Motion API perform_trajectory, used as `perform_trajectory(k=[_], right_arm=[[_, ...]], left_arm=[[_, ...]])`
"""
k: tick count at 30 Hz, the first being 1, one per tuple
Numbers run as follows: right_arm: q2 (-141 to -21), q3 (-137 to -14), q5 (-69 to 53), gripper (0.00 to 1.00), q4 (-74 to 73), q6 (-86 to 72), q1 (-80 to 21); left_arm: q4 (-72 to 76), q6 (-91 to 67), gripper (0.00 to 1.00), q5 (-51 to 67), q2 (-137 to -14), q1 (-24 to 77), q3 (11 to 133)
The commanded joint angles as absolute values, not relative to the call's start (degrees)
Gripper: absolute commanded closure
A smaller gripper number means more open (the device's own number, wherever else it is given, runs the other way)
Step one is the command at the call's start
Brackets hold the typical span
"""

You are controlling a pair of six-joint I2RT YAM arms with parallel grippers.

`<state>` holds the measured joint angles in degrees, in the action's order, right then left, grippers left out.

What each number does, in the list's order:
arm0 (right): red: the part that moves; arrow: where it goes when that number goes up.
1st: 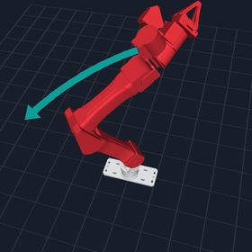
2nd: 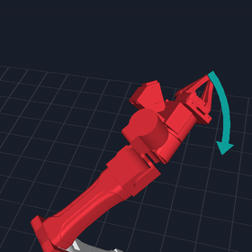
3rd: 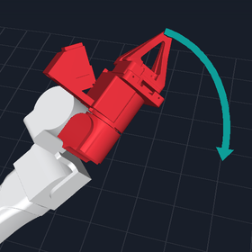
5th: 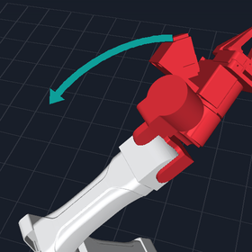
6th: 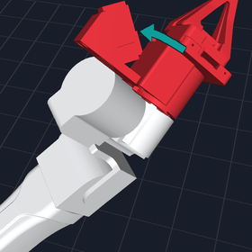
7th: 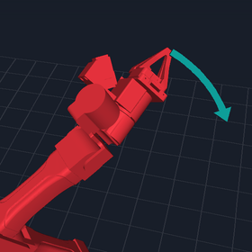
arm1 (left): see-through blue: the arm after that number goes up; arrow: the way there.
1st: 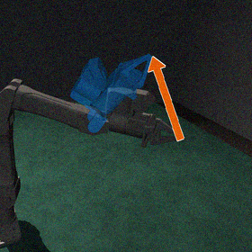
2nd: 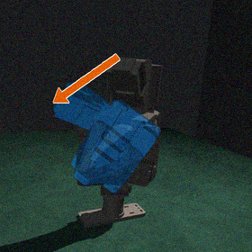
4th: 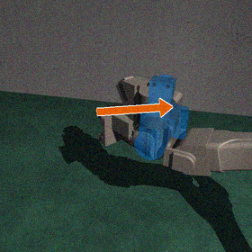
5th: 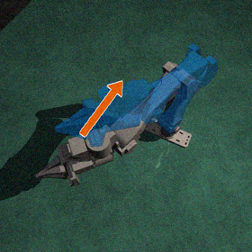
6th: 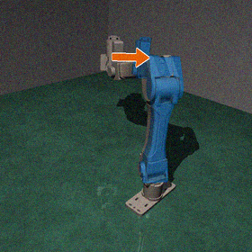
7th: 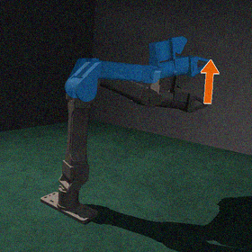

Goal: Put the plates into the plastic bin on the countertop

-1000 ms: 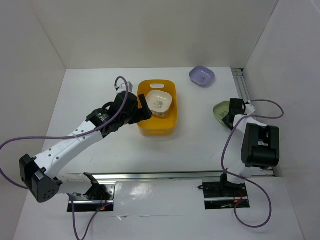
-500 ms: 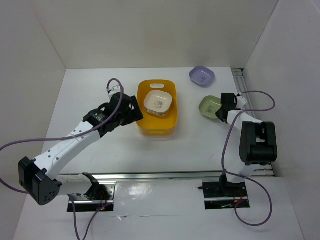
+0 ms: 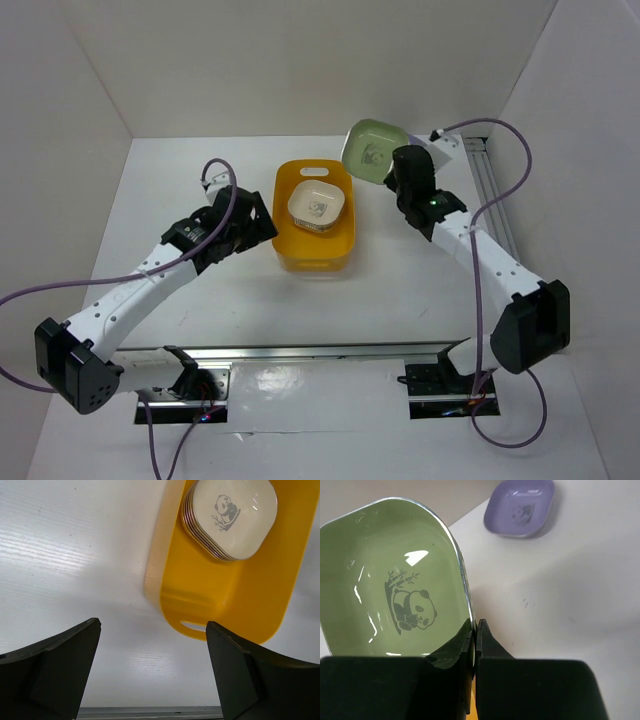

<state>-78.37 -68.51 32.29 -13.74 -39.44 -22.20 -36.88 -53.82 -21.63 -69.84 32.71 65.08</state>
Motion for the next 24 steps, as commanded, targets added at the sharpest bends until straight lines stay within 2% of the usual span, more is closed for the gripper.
perform_trajectory(k=[1, 16, 19, 24], right_arm=[[-83.0, -71.2, 33.8, 1.00, -15.1, -45.3, -26.3], [-100.6, -80.9, 39.2, 1.00, -17.1, -62.7, -36.6], [-101.2, -80.2, 39.2, 0.94, -17.1, -63.5, -36.6], [-103.4, -82.3, 39.9, 0.79, -17.2, -62.1, -39.0]], left_arm=[[-36.0, -55.9, 0.00, -21.4, -69.2, 32.4, 64.7], [-33.7, -55.9, 0.00, -16.6, -70.9, 32.4, 62.1], [-33.7, -55.9, 0.00, -16.6, -69.5, 32.4, 61.6], [-33.7, -54.8, 0.00, -16.6, -68.2, 32.4, 61.0]])
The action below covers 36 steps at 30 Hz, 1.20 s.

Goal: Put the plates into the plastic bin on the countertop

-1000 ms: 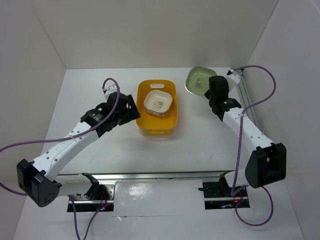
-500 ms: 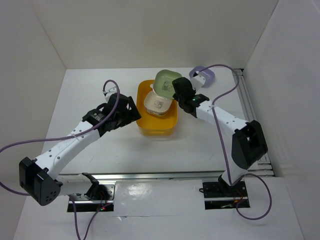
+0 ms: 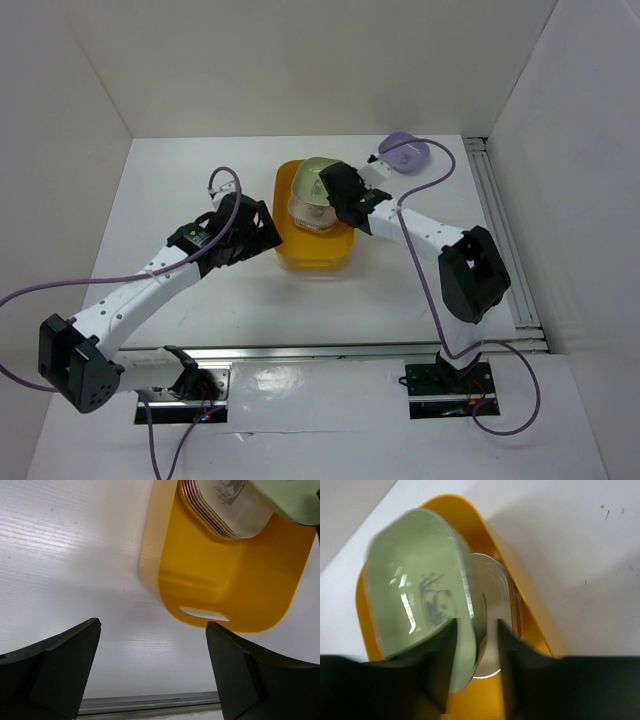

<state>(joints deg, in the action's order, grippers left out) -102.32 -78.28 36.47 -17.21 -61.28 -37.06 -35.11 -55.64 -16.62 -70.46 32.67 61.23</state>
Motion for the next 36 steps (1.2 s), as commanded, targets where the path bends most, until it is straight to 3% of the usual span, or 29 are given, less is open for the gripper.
perform_trajectory(k=[1, 2, 4, 9, 14, 18, 22, 32, 36], right_arm=[[-103.4, -82.9, 39.9, 0.46, -17.8, -62.1, -39.0], [-103.9, -84.0, 40.5, 0.37, -17.8, -61.2, -39.7], [-103.9, -84.7, 40.5, 0.28, -17.0, -59.8, -40.3], [-99.9, -84.3, 39.1, 0.18, -12.3, -53.5, -40.9], [-92.9, -76.5, 35.4, 0.08, -6.3, -44.8, -33.1], [-92.5, -74.2, 24.5, 0.08, -2.8, -32.1, -20.8], [-101.7, -82.2, 19.4, 0.09, -8.7, -28.1, -10.2], [-124.7, -107.1, 15.9, 0.13, -15.2, -24.2, -1.0], [-130.7, -111.8, 16.4, 0.14, -16.4, -24.2, -0.4]], left_arm=[[-33.7, -54.8, 0.00, -17.1, -67.4, 32.4, 60.4], [-33.7, -54.2, 0.00, -17.1, -66.8, 32.4, 60.4], [-33.7, -54.2, 0.00, -17.7, -66.1, 31.9, 59.9], [-34.3, -53.7, 0.00, -17.8, -65.0, 30.8, 59.3], [-34.8, -53.2, 0.00, -17.2, -64.5, 30.1, 59.3], [-34.8, -53.2, 0.00, -17.2, -64.5, 30.1, 59.3], [-34.3, -52.6, 0.00, -16.7, -65.1, 29.5, 59.3], [-34.3, -52.1, 0.00, -16.2, -66.8, 29.5, 59.9], [-34.8, -52.6, 0.00, -17.5, -66.3, 29.5, 59.4]])
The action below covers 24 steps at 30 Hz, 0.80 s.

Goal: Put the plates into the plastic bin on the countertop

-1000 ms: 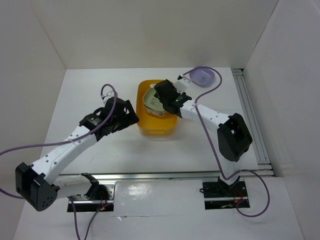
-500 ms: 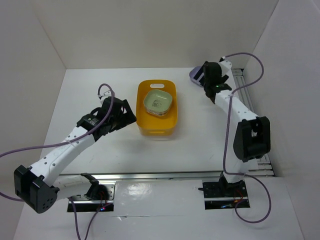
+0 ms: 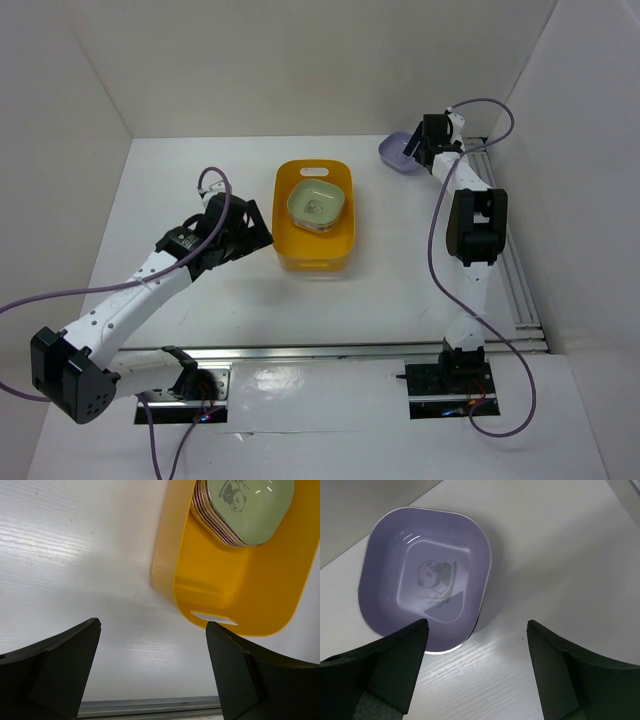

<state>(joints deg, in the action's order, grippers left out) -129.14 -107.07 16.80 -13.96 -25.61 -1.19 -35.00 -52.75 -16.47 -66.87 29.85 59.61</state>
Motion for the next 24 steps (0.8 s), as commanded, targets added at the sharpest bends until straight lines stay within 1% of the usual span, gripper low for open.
perform_trajectory(k=[1, 3, 7, 8, 9, 10, 12, 13, 14, 16, 17, 19, 22, 23, 24], right_arm=[[-132.7, -112.3, 16.4, 0.14, -16.4, -24.2, 0.1], [-134.4, -112.9, 15.8, 0.14, -16.4, -24.2, 0.1], [-139.3, -114.2, 14.7, 0.20, -16.4, -24.7, 0.6], [-139.3, -114.2, 15.3, 0.20, -16.4, -24.7, 1.1], [-140.0, -114.2, 15.3, 0.24, -16.4, -24.7, 1.1], [-140.0, -113.3, 14.8, 0.33, -15.4, -24.7, 1.1], [-140.0, -112.4, 14.1, 0.57, -14.8, -24.7, 1.8], [-140.0, -112.4, 14.1, 0.64, -14.8, -25.4, 1.8], [-140.0, -112.4, 14.1, 0.83, -14.8, -25.4, 1.8], [-140.0, -112.4, 14.8, 0.96, -16.6, -26.0, 1.8], [-138.9, -111.9, 14.8, 1.00, -16.6, -26.8, 1.8], [-136.4, -110.2, 15.4, 1.00, -17.5, -27.5, 1.8], [-126.8, -101.4, 17.0, 1.00, -14.7, -29.9, -0.1], [-124.0, -95.9, 17.5, 1.00, -12.8, -30.7, -0.6], [-117.8, -93.1, 18.4, 1.00, -11.8, -32.0, -1.9]], left_arm=[[-34.8, -52.6, 0.00, -18.0, -66.3, 29.5, 59.4], [-34.8, -52.6, 0.00, -18.0, -65.7, 29.5, 58.9], [-34.8, -52.6, 0.00, -18.6, -65.7, 29.0, 59.4], [-35.4, -52.6, 0.00, -19.2, -65.7, 29.0, 59.4], [-35.4, -52.6, 0.00, -19.2, -65.7, 29.0, 59.4], [-35.4, -52.6, 0.00, -19.7, -65.7, 29.0, 59.4], [-35.4, -53.2, 0.00, -19.7, -65.7, 29.0, 58.7], [-35.4, -53.2, 0.00, -19.7, -65.7, 29.0, 58.7], [-35.4, -53.2, 0.00, -19.7, -66.2, 29.0, 58.7], [-35.4, -53.2, 0.00, -19.7, -66.2, 28.5, 58.7], [-35.4, -53.2, 0.00, -19.7, -66.2, 28.5, 58.7], [-35.4, -53.2, 0.00, -19.7, -66.2, 28.5, 58.7], [-35.4, -53.2, 0.00, -19.7, -66.2, 28.5, 58.2], [-35.4, -53.2, 0.00, -20.2, -66.2, 28.5, 58.2], [-35.4, -53.8, 0.00, -20.2, -66.2, 28.5, 58.2]])
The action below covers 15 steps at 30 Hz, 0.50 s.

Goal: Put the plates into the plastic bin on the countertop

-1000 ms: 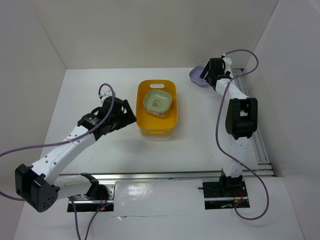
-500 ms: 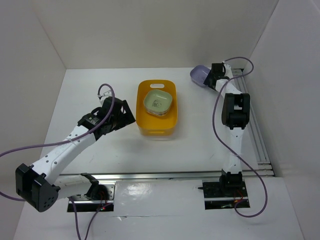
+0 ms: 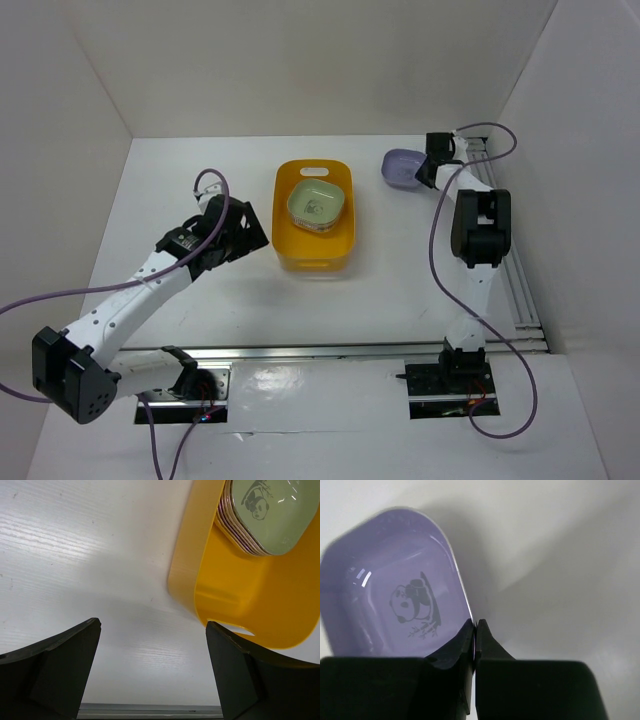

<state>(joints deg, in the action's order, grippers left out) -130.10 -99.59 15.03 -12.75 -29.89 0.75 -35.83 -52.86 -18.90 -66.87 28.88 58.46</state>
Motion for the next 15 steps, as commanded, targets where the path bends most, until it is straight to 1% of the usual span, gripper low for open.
perform_trajectory(k=[1, 2, 5, 6, 9, 15], right_arm=[[-114.6, -90.4, 18.9, 1.00, -9.8, -32.7, -2.8], [-108.3, -84.5, 20.8, 1.00, -8.5, -34.1, -3.7], [-99.6, -74.9, 26.4, 1.00, -5.2, -35.8, -8.3], [-94.9, -73.4, 27.5, 1.00, -4.3, -36.4, -9.5], [-88.4, -70.7, 32.1, 1.00, -4.3, -37.2, -14.0], [-85.4, -70.7, 36.0, 1.00, -9.6, -40.6, -22.5]], left_arm=[[-35.4, -53.8, 0.00, -20.7, -66.2, 28.5, 58.2], [-35.4, -53.8, 0.00, -20.7, -66.2, 28.5, 58.2], [-35.4, -53.8, 0.00, -20.2, -66.2, 28.5, 58.2], [-35.4, -53.8, 0.00, -20.2, -66.2, 28.5, 58.2], [-34.9, -53.3, 0.00, -19.7, -66.2, 28.5, 57.7], [-34.9, -54.7, 0.00, -20.2, -65.0, 28.5, 56.6]])
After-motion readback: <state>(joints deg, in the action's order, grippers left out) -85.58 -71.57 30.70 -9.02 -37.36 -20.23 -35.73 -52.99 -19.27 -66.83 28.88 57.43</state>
